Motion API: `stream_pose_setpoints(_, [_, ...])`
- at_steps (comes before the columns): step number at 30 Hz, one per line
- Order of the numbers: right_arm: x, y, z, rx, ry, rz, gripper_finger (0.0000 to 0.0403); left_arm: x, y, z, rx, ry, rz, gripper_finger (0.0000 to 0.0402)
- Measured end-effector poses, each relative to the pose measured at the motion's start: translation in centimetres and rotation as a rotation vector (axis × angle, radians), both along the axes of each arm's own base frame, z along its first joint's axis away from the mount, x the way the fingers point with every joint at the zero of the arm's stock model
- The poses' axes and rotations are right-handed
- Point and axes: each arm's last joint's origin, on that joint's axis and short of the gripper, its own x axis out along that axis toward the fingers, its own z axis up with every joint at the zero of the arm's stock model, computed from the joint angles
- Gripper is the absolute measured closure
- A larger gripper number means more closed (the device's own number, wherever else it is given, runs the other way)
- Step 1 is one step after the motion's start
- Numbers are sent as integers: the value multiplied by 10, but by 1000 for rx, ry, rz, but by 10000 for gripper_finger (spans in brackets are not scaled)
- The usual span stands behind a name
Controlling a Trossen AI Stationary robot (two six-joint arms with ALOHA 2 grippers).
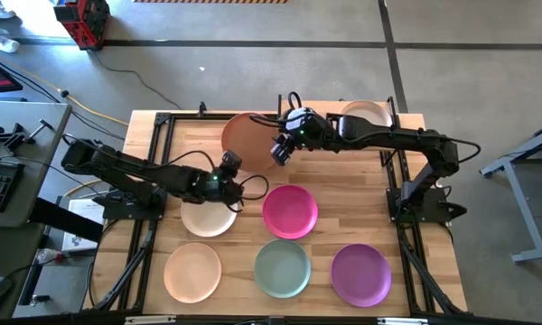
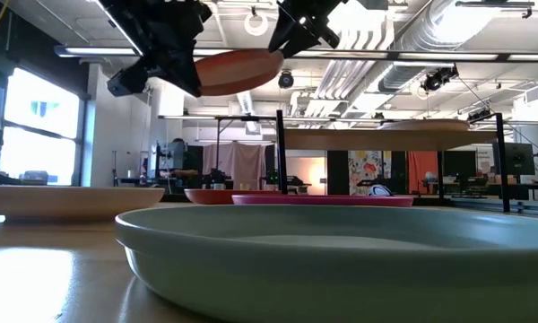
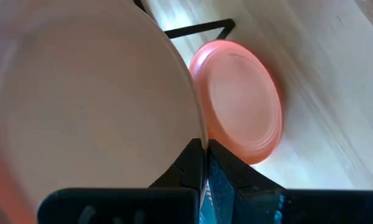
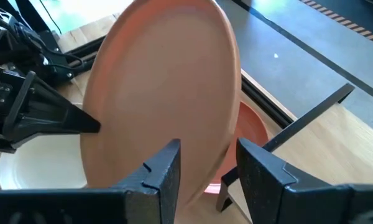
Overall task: Place and stack plates onto a shelf
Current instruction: Stack the light orange plate on top of the white plate on the shelf
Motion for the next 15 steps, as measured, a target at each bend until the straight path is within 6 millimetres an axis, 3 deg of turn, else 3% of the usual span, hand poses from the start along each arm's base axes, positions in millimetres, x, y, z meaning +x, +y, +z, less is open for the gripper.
stream_pose_setpoints(6, [-1, 0, -2, -2, 22, -12, 284, 1, 0, 1, -5, -10, -4, 400])
stream_pose_setpoints(15, [-1, -1, -2, -8, 26, -15, 394, 1, 0, 1, -9, -13, -7, 390])
